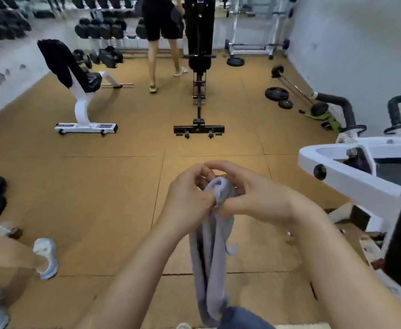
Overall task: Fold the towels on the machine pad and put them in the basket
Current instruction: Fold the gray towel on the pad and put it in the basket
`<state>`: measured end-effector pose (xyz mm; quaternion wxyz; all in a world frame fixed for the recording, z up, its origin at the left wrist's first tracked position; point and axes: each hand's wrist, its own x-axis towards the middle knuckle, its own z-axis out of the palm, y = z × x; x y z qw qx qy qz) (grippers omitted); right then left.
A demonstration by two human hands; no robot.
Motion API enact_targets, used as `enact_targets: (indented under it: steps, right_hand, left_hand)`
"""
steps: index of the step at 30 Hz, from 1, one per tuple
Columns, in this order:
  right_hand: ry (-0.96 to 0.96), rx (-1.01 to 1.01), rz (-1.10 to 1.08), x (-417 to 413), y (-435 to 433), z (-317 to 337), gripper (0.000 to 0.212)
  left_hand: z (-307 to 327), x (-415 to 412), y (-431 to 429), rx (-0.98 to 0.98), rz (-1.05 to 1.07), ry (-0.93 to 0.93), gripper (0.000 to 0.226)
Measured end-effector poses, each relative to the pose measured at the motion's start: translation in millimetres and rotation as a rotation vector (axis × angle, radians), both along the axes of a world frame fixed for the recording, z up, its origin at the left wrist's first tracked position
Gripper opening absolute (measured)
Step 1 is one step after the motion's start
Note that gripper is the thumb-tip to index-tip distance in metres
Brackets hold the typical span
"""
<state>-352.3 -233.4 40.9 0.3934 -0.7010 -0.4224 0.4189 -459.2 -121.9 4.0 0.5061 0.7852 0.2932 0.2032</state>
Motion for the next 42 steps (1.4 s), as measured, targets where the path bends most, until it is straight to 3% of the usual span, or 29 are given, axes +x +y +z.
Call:
enact_targets:
  steps: [5, 8, 10, 12, 16, 18, 20, 23, 25, 27, 29, 30, 31, 33, 35, 37, 42]
  right_hand:
    - [0.478, 0.097, -0.099, 54.1, 37.6, -2.1, 0.069]
    - [0.186, 0.055, -0.261, 86.7, 67.0, -8.1, 0.066]
    - [-0.009, 0.044, -0.355, 116.9, 84.8, -10.4, 0.047]
    - [-0.077, 0.078, -0.44, 153.1, 97.6, -9.3, 0.026]
    - [-0.122, 0.168, -0.694, 220.4, 116.7, -3.4, 0.013]
    - [-0.012, 0.268, -0.8, 249.4, 123.8, 4.8, 0.018]
    - [0.088, 0.356, -0.881, 278.3, 126.1, 13.0, 0.02]
    - [0.061, 0.41, -1.074, 320.6, 124.0, 20.2, 0.024]
    - [-0.096, 0.33, -1.268, 348.5, 118.8, 21.4, 0.022]
    - [-0.253, 0.051, -1.266, 372.4, 109.0, 20.2, 0.033]
    - [-0.346, -0.414, -0.993, 389.6, 102.3, 17.6, 0.069]
    - [-0.393, -0.57, -0.847, 396.1, 105.1, 14.4, 0.081]
    - [-0.416, -0.597, -0.745, 400.0, 113.4, 11.3, 0.084]
    - [-0.378, -0.358, -0.731, 413.1, 133.7, 6.2, 0.071]
    - [-0.305, -0.129, -0.953, 426.5, 147.8, 4.0, 0.033]
    - [-0.269, -0.079, -1.221, 433.3, 147.2, 10.4, 0.008]
    - [-0.091, 0.098, -1.67, 433.9, 109.8, 27.8, 0.016]
  left_hand:
    - [-10.1, 57.8, 64.2, 0.004, -0.035, -0.02, 0.018]
    - [-12.3, 105.7, 88.6, 0.015, -0.174, -0.015, 0.022]
    - [-12.9, 136.3, 101.8, -0.073, -0.279, -0.068, 0.024]
    - [-12.1, 167.6, 117.9, -0.168, -0.405, -0.116, 0.021]
    - [-29.3, 240.1, 149.8, -0.205, -0.56, -0.014, 0.042]
    - [-50.5, 280.1, 162.0, -0.149, -0.59, 0.084, 0.034]
    - [-74.1, 314.6, 174.1, -0.053, -0.614, 0.203, 0.011]
    - [-89.4, 362.1, 198.8, -0.095, -0.629, 0.216, 0.033]
    - [-76.9, 397.8, 211.7, -0.168, -0.657, 0.106, 0.041]
    - [-49.3, 439.0, 217.2, -0.238, -0.741, -0.024, 0.043]
    - [-23.6, 482.7, 216.4, -0.263, -0.907, -0.096, 0.044]
    - [-12.9, 503.9, 214.5, -0.245, -1.028, -0.106, 0.045]
    - [-5.4, 523.7, 212.7, -0.225, -1.161, -0.107, 0.047]
    - [8.8, 558.6, 209.1, -0.165, -1.388, -0.085, 0.039]
    - [21.6, 590.0, 208.8, -0.112, -1.529, -0.08, 0.021]
    - [30.9, 621.9, 209.9, -0.086, -1.616, -0.067, 0.008]
    - [37.0, 686.3, 208.8, 0.204, -1.912, 0.185, 0.024]
